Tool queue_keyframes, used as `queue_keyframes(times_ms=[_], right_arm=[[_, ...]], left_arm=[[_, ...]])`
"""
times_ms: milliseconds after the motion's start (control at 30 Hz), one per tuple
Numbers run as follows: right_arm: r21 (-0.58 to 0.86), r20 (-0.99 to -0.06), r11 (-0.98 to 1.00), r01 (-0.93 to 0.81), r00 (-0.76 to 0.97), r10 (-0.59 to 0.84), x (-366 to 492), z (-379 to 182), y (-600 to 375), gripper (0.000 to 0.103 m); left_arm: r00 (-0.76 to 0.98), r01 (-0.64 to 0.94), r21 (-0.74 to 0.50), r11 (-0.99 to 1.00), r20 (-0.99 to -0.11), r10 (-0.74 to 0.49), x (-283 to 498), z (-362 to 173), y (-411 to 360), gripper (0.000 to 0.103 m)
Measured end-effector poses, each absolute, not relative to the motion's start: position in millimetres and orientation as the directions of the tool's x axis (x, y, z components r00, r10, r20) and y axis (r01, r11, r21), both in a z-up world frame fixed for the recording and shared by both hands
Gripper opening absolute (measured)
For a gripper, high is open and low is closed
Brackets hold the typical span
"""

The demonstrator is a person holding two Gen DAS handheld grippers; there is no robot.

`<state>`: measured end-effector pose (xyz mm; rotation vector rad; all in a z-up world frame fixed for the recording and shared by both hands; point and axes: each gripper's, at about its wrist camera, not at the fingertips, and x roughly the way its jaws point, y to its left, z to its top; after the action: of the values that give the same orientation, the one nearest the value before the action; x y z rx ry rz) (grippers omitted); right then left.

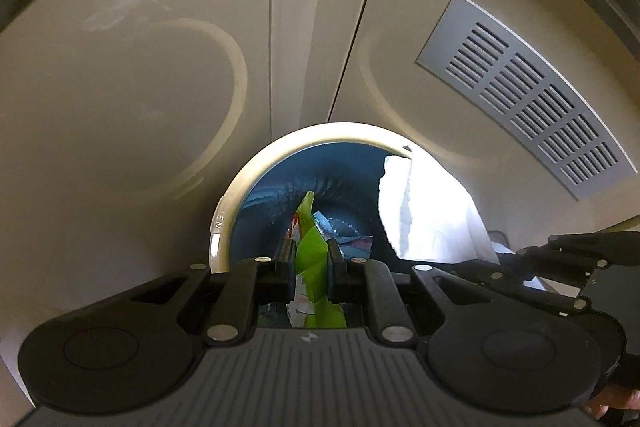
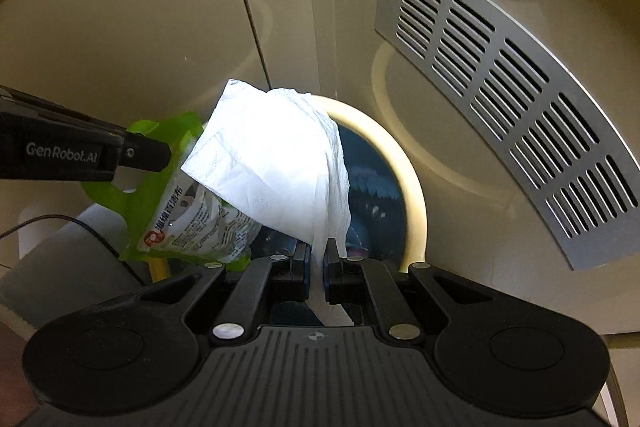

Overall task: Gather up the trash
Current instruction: 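Open the left gripper to drop the pouch while the right gripper drops the tissue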

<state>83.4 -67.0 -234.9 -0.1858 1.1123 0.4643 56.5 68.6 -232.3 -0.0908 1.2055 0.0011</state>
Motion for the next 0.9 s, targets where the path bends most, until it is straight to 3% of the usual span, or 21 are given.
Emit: queue_keyframes(times_ms=[633,700,767,833,900], right_arm=[[0.057,-0.914,0.895,-0.443,0.337,0.225,85.3,-240.9,-56.5,0.008],[0.066,-0.914,0.894,-0.443,0.333,0.232,86.2,-241.0,-58.0,0.012],[0.062,-0.912,0.894,-0.443,0.338,0.231,85.5,-240.2,-59.1,0.031],[0.046,-0.907,0.894,-0.446,0.357,0.224,83.5,-240.1,-60.2,0.062],[0.028,-0.897,0.887,-0.461,0.380,0.225,78.8,-236.1,-61.3,0.069]], left_arm=[[0.313,-0.027,-0.015,1.000,-0.950,-0.006,76.8,-260.6,65.7,0.016],[0.314,-0.027,-0.013,1.000,-0.949,-0.003,75.3,-258.0,64.3,0.018],[0.319,-0.025,-0.012,1.000,-0.948,-0.003,73.0,-254.8,65.7,0.037],[0.326,-0.030,-0.010,0.999,-0.945,0.001,71.5,-251.1,66.9,0.086],[0.360,-0.052,0.017,0.999,-0.932,0.035,67.8,-243.8,68.7,0.100]])
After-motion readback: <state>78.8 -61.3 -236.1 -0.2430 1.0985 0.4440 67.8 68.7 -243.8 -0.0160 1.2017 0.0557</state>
